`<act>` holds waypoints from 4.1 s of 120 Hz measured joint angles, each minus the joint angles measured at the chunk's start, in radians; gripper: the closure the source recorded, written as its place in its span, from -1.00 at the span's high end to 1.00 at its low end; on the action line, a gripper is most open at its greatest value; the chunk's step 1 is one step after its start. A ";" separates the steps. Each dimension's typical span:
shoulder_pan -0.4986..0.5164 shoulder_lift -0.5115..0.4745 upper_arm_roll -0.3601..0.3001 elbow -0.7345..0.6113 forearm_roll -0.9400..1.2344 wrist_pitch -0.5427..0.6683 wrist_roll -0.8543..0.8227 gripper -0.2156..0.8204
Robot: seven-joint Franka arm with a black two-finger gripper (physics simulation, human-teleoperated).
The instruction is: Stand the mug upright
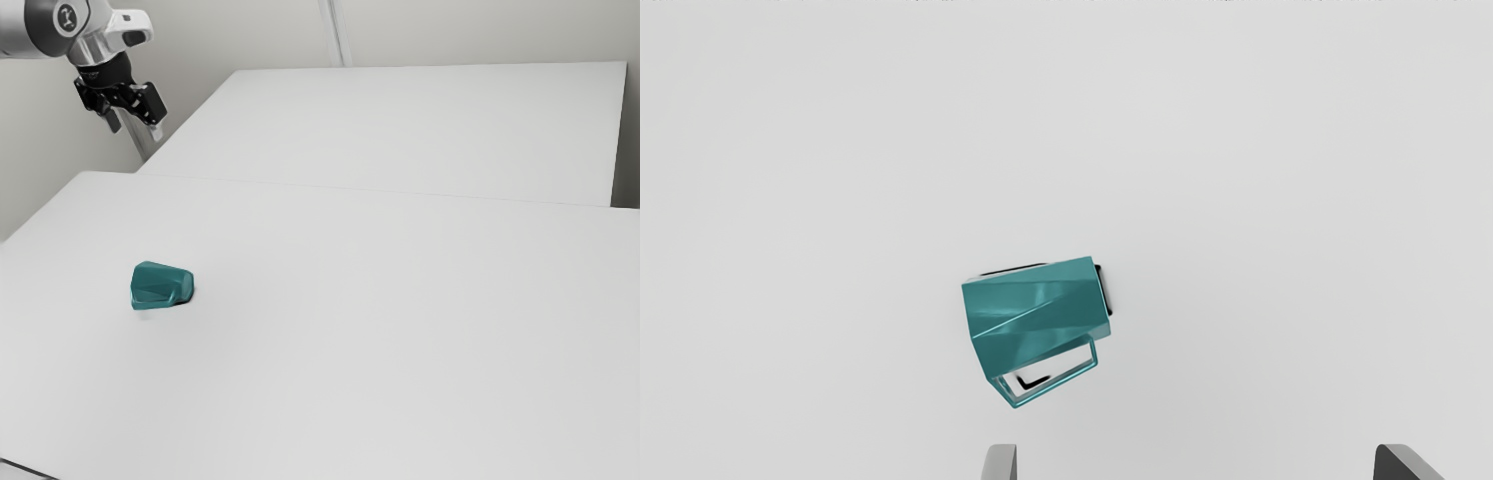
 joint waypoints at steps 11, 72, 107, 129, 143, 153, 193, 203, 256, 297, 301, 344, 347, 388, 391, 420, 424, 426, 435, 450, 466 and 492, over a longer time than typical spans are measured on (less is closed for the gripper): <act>-0.003 -0.001 0.000 -0.002 0.000 0.009 0.004 0.54; -0.059 -0.080 0.096 -0.249 -0.129 0.148 0.013 0.54; -0.135 -0.146 0.339 -0.437 -0.253 0.241 0.019 0.54; -0.146 -0.134 0.453 -0.495 -0.384 0.258 0.068 0.54; -0.138 -0.113 0.492 -0.540 -0.488 0.260 0.125 0.54; -0.111 -0.072 0.518 -0.551 -0.566 0.257 0.183 0.54; 0.049 0.129 0.532 -0.535 -0.856 0.188 0.484 0.53; 0.068 0.170 0.531 -0.519 -0.925 0.163 0.559 0.53; 0.147 0.378 0.511 -0.393 -1.141 0.006 0.856 0.52; 0.171 0.448 0.492 -0.354 -1.204 -0.061 0.992 0.52; 0.172 0.453 0.490 -0.354 -1.208 -0.065 1.001 0.52; 0.184 0.491 0.451 -0.341 -1.249 -0.080 1.077 0.40; 0.185 0.493 0.450 -0.340 -1.251 -0.080 1.081 0.35; 0.186 0.499 0.443 -0.340 -1.273 -0.084 1.119 -0.49; 0.186 0.499 0.443 -0.340 -1.274 -0.084 1.121 -0.53; 0.176 0.483 0.433 -0.339 -1.297 -0.098 1.134 -0.78; 0.175 0.479 0.430 -0.339 -1.301 -0.099 1.135 -0.80; 0.174 0.478 0.429 -0.339 -1.303 -0.101 1.136 -0.81; 0.169 0.471 0.425 -0.339 -1.310 -0.106 1.139 -0.84; 0.156 0.448 0.421 -0.340 -1.317 -0.109 1.140 -0.87; 0.115 0.371 0.395 -0.341 -1.304 -0.078 1.125 -0.90; 0.100 0.216 0.236 -0.339 -1.093 0.091 1.032 -0.92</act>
